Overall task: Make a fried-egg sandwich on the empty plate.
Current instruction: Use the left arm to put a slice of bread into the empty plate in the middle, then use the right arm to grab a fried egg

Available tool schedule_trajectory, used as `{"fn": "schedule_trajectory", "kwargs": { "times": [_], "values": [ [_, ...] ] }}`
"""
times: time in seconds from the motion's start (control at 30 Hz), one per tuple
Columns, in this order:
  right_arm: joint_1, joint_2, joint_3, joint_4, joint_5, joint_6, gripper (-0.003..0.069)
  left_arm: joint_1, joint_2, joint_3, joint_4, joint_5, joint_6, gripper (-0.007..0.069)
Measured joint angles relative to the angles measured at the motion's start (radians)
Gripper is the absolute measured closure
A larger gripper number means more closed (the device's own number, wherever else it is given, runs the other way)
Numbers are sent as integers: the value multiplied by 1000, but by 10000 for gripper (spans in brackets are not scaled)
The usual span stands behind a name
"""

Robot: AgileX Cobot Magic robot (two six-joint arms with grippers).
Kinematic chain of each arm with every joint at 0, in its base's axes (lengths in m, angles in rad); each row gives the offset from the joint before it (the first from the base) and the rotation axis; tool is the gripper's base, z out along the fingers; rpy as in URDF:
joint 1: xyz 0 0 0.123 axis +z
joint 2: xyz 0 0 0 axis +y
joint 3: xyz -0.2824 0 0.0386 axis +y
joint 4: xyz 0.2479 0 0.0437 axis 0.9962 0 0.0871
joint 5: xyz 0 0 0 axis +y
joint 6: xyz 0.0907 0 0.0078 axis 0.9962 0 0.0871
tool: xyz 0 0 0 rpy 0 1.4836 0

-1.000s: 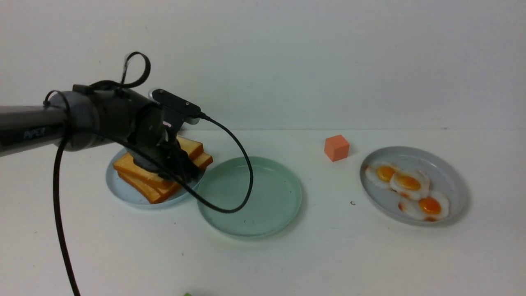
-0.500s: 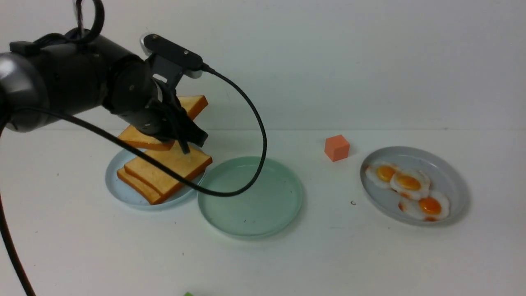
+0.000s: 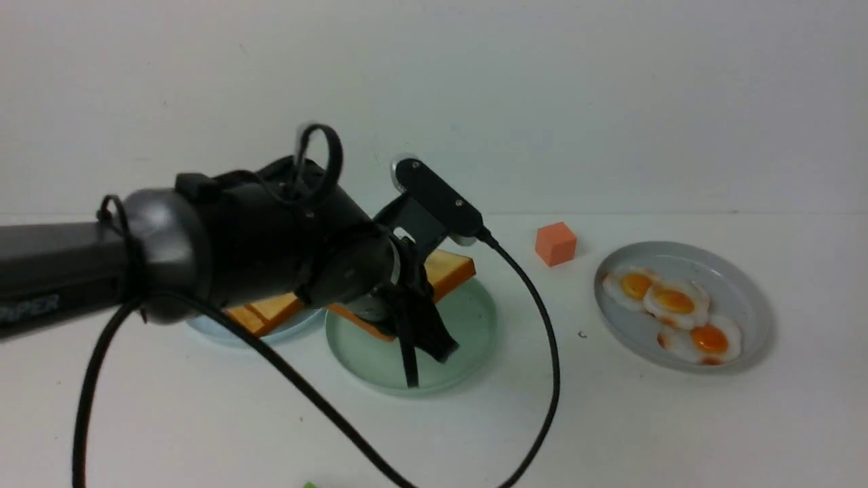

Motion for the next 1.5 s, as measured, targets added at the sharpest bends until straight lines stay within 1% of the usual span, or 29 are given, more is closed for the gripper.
{"fn": "schedule_trajectory", "kwargs": {
  "times": [0.3, 0.37, 0.4, 0.47, 0.5, 0.53, 0.57, 0.6, 0.63, 0.7, 0.73, 0.87, 0.97, 1.0, 1.03, 1.1, 1.13, 1.17, 1.2, 1.23, 1.33, 1.37, 1.4, 1.5],
  "values": [
    [0, 0, 0, 0, 0, -1, 608, -1, 101, 0, 12, -95, 0, 566],
    [0, 0, 0, 0, 0, -1, 606, -1, 112, 0, 17, -100, 0, 552],
    [0, 0, 0, 0, 0, -1, 605, -1, 116, 0, 18, -101, 0, 536],
    [0, 0, 0, 0, 0, -1, 603, -1, 118, 0, 24, -94, 0, 479],
    [0, 0, 0, 0, 0, -1, 603, -1, 118, 0, 26, -92, 0, 473],
    [0, 0, 0, 0, 0, -1, 603, -1, 118, 0, 29, -86, 0, 419],
    [0, 0, 0, 0, 0, -1, 603, -1, 118, 0, 30, -82, 0, 388],
    [0, 0, 0, 0, 0, -1, 603, -1, 118, 0, 30, -79, 0, 382],
    [0, 0, 0, 0, 0, -1, 603, -1, 118, 0, 31, -70, 0, 345],
    [0, 0, 0, 0, 0, 0, 601, -1, 117, 0, 32, -59, 0, 312],
    [0, 0, 0, 1, 0, 0, 599, -1, 114, 0, 32, -47, -1, 273],
    [0, 2, 0, 5, 0, 0, 594, -1, 62, 0, 23, -5, -17, 240],
    [0, 16, 0, 21, -1, 4, 592, -4, -18, -3, -7, 10, -61, 265],
    [0, 46, -1, 35, -9, 9, 592, -13, -101, -10, -28, 24, -107, 327],
    [0, 68, -1, 38, -17, 9, 592, -20, -148, -11, -34, 32, -123, 355],
    [0, 150, -1, 42, -55, 9, 590, -42, -278, -15, -53, 46, -174, 478],
    [0, 158, -1, 42, -60, 9, 589, -43, -304, -15, -57, 51, -182, 490],
    [0, 221, -1, 38, -92, 2, 589, -53, -381, -12, -69, 65, -201, 575],
    [0, 268, -1, 33, -123, -7, 589, -59, -443, -4, -77, 76, -212, 620],
    [0, 306, -1, 24, -154, -14, 587, -61, -503, 6, -83, 85, -219, 638],
    [0, 461, -1, -17, -256, -44, 580, -61, -686, 101, -114, 106, -234, 638],
    [0, 471, -1, -20, -262, -45, 580, -61, -697, 101, -116, 108, -234, 638],
    [0, 542, -4, -44, -307, -48, 575, -61, -774, 171, -130, 116, -236, 638],
    [0, 707, -38, -90, -354, -48, 559, -61, -937, 319, -154, 118, -237, 638]
  ]
}}
